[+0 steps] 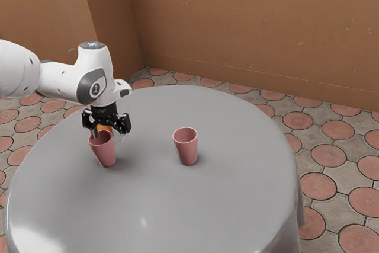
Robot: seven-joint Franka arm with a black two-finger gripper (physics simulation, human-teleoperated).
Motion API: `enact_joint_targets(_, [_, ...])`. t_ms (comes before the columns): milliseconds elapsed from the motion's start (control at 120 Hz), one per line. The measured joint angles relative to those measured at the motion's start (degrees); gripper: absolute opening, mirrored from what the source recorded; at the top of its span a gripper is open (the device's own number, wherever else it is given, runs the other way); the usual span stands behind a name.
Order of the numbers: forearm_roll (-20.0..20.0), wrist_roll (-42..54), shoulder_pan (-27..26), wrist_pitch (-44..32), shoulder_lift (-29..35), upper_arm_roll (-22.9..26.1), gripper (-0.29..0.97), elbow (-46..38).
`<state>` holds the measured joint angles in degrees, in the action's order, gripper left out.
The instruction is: Place the left cup onto the right cup
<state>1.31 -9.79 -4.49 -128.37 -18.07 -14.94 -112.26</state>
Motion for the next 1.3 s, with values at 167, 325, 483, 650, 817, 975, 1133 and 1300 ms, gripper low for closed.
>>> enact_joint_targets(167, [-0.12, -0.26, -0.06, -1.06, -0.87, 0.00, 0.68, -0.24])
enact_joint_targets(325, [-0.17, -0.44, -0.09, -1.50, -0.95, 0.00, 0.64, -0.81])
enact_joint_targets(483, [-0.18, -0.52, -0.09, -1.64, -0.81, 0.00, 0.26, -0.82])
enact_joint_targets(650, [-0.07, -0.55, -0.09, -1.69, -0.78, 0.00, 0.03, -0.79])
enact_joint_targets(817, [-0.01, -0.64, -0.10, -1.70, -0.67, 0.00, -0.05, -0.72])
enact_joint_targets(975, [0.17, -0.76, -0.47, -1.21, 0.94, 0.08, -0.08, -0.74])
enact_joint_targets(1133, [0.96, -1.42, -0.73, 0.96, 4.14, 1.59, -0.09, -0.61])
enact_joint_targets(1300, [3.37, -2.92, -0.76, 4.89, 7.92, 5.02, -0.10, 0.82])
